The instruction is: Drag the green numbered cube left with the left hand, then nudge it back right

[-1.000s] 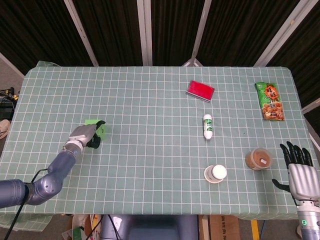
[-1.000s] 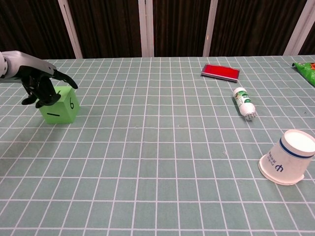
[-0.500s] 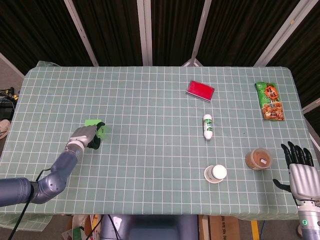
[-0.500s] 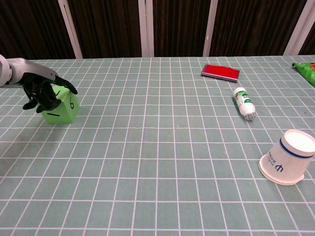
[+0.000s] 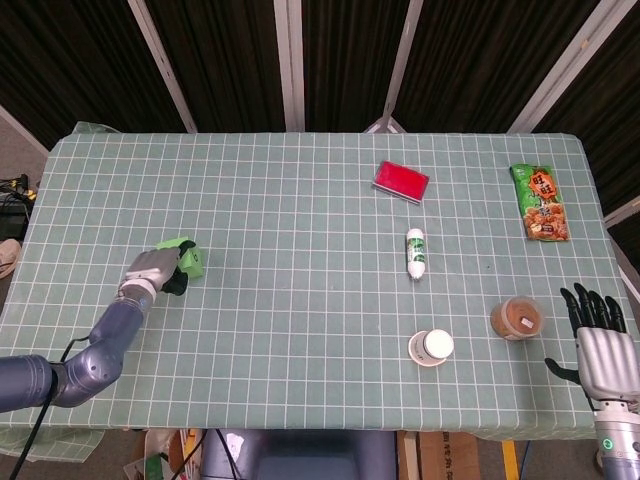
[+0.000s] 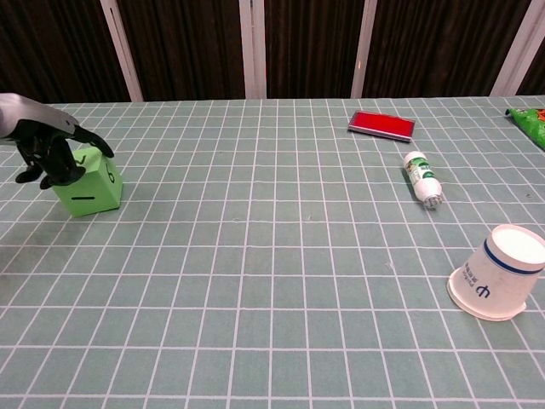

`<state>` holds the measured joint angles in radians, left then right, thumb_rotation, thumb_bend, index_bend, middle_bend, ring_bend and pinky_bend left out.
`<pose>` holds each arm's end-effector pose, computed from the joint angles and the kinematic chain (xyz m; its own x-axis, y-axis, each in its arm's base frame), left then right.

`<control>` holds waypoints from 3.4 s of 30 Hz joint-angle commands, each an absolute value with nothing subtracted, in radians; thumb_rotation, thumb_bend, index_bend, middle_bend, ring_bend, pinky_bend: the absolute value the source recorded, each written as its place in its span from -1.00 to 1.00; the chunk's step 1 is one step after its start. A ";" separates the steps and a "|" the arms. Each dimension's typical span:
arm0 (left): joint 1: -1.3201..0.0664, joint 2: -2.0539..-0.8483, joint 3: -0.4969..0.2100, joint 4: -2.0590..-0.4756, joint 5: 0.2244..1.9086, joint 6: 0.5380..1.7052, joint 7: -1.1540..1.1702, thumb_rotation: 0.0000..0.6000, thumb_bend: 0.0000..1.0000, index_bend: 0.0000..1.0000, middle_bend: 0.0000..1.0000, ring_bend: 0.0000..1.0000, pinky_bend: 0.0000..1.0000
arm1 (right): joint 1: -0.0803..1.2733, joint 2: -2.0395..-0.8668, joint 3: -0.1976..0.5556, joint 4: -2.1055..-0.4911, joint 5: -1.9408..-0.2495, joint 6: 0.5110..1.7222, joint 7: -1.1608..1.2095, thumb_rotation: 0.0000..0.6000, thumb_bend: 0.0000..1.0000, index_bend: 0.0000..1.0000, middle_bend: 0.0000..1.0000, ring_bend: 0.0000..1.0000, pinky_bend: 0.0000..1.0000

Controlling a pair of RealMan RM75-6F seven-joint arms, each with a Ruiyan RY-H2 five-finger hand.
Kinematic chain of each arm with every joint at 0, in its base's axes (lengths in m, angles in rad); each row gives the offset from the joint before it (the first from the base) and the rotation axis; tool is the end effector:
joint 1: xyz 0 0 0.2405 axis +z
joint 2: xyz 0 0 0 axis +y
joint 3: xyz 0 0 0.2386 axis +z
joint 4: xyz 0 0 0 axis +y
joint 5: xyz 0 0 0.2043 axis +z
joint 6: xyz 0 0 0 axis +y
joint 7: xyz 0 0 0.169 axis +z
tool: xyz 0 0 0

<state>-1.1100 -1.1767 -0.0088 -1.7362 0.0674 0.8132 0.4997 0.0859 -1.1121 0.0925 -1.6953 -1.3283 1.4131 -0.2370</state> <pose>-0.1732 0.3742 0.0479 0.2788 0.5943 0.7544 0.9008 0.1106 -0.4200 -0.3036 -0.2098 0.1555 0.5100 -0.0700 0.8573 -0.8467 0.1350 0.5147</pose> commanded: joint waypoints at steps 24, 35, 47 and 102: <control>-1.161 -1.102 0.083 -1.741 -0.078 0.802 0.611 1.00 0.55 -0.80 0.47 0.28 0.47 | 0.092 -1.124 0.089 -1.698 -1.314 1.409 -0.278 1.00 -0.84 -0.84 -0.96 -0.94 -1.00; -1.163 -1.077 0.136 -1.733 -0.109 0.779 0.664 1.00 0.55 -0.80 0.47 0.28 0.47 | 0.093 -1.130 0.087 -1.698 -1.312 1.409 -0.291 1.00 -0.84 -0.84 -0.96 -0.94 -1.00; -1.161 -1.056 0.187 -1.731 -0.124 0.790 0.706 1.00 0.55 -0.80 0.47 0.28 0.47 | 0.093 -1.135 0.086 -1.698 -1.312 1.412 -0.301 1.00 -0.84 -0.84 -0.96 -0.94 -1.00; -0.722 -1.166 0.063 -1.439 0.581 0.895 0.280 1.00 0.43 -0.78 -0.04 0.02 0.50 | 0.097 -1.144 0.077 -1.701 -1.307 1.404 -0.326 1.00 -0.84 -0.84 -0.96 -0.94 -1.00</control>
<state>-0.7547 -1.1490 0.0724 -1.4713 0.5387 0.9132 0.3183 0.0971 -1.1438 0.0772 -1.7007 -1.3064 1.4039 -0.3258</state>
